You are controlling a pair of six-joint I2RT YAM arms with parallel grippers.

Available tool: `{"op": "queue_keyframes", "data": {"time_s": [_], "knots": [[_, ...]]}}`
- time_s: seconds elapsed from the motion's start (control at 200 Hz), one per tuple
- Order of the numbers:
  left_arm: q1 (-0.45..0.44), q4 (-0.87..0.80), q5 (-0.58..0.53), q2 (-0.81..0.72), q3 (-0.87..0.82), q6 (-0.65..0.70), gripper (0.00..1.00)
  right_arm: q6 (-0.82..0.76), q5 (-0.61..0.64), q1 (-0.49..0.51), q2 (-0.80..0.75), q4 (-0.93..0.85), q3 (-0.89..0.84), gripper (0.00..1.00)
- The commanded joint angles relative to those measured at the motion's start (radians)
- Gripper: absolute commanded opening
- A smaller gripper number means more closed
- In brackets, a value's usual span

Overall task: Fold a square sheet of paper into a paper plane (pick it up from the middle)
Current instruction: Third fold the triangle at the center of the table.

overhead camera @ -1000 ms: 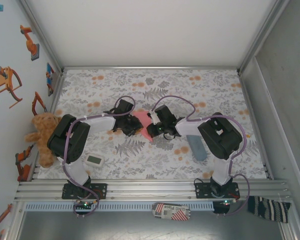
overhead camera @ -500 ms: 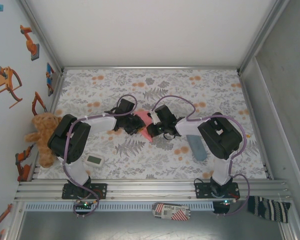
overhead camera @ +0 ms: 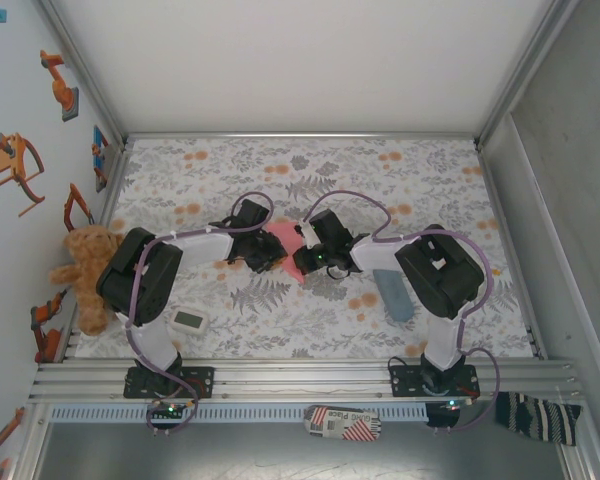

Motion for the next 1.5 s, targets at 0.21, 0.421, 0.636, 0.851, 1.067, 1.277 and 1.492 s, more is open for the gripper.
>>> {"op": "queue_keyframes", "data": {"time_s": [0.21, 0.421, 0.636, 0.851, 1.067, 1.277, 1.492], "knots": [[0.004, -0.031, -0.01, 0.032, 0.018, 0.007, 0.19, 0.002, 0.014, -0.005, 0.03, -0.059, 0.017, 0.0], [0.004, -0.05, -0.018, 0.035, 0.018, 0.006, 0.19, 0.004, 0.016, -0.006, 0.029, -0.062, 0.019, 0.0], [0.006, -0.123, -0.05, 0.045, 0.021, 0.004, 0.19, 0.045, 0.06, -0.011, -0.017, -0.072, 0.03, 0.09], [0.007, -0.146, -0.072, 0.052, 0.013, 0.006, 0.17, 0.067, 0.101, -0.031, -0.112, -0.114, 0.039, 0.24], [0.006, -0.141, -0.067, 0.069, 0.016, 0.001, 0.17, 0.079, 0.053, -0.087, -0.184, -0.174, 0.041, 0.21], [0.007, -0.142, -0.078, 0.073, 0.011, -0.014, 0.17, 0.086, -0.119, -0.087, -0.202, -0.203, 0.04, 0.13], [0.007, -0.142, -0.079, 0.086, 0.012, -0.022, 0.16, 0.11, -0.277, -0.069, -0.143, -0.191, 0.049, 0.0]]}}
